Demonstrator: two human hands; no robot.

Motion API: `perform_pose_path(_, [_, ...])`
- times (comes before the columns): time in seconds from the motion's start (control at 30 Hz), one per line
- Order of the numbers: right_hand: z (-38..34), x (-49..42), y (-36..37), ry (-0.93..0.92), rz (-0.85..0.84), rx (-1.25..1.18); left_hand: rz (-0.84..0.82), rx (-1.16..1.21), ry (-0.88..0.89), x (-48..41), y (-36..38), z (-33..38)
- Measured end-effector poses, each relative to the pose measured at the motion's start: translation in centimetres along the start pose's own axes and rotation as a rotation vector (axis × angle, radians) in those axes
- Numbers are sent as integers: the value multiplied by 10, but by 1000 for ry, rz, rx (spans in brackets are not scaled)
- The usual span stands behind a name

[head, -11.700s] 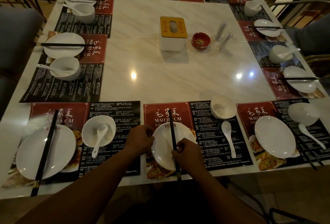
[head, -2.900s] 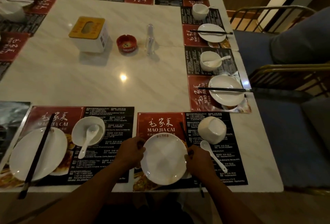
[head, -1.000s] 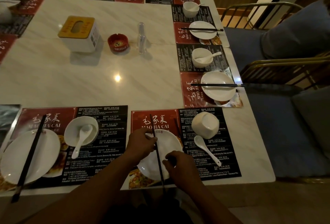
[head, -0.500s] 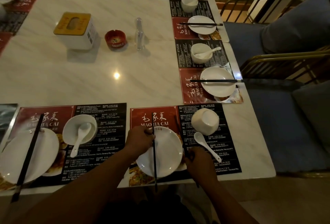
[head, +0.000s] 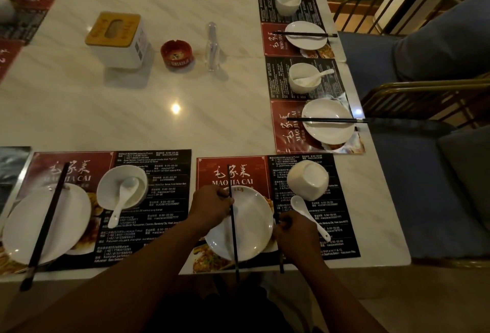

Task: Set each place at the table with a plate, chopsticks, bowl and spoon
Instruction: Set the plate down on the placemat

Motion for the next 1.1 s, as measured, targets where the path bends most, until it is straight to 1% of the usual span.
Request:
perform_pose_path(0.1, [-17,0,15,-26,-62,-37,-3,4,6,0,-1,-2])
perform_pose_path(0.17, [-28,3,29,-62,-104,-17,-5,7,19,0,-2,-3])
perform_pose_path(0.27, [-37,7,48,-106,-132,18,1,6,36,-1,-8,-4])
perform_pose_path(0.37, [-39,11,59,-105,-145,24,23,-6,56,-4,-19,-6])
perform_pose_path(0.47, [-39,13,62,-104,-145,29,58,-36,78,-6,-30,-8])
perform_pose_path(0.67, [-36,16,66,-94,-131,30,171,-192,204,-6,-46,-5])
perform_pose_path(0.83, [-48,17,65,-101,-61,76,137,-295,217,-8,-43,-13])
perform_pose_path(0.97, [-56,18,75,-141,-74,159,107,-338,230,-7,-40,-18])
perform_pose_path(1.1, [-58,19,75,-129,-50,124,115,-364,254,-7,-42,-21])
Point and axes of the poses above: each hand's wrist, its own x-axis away from the middle knuckle, its own y-axis out of the palm, z = x × y, the point moved 7 cm from there along -x, towards the middle knuckle, and after that the axes turned 11 degrees about -y, right-handed, at the moved point
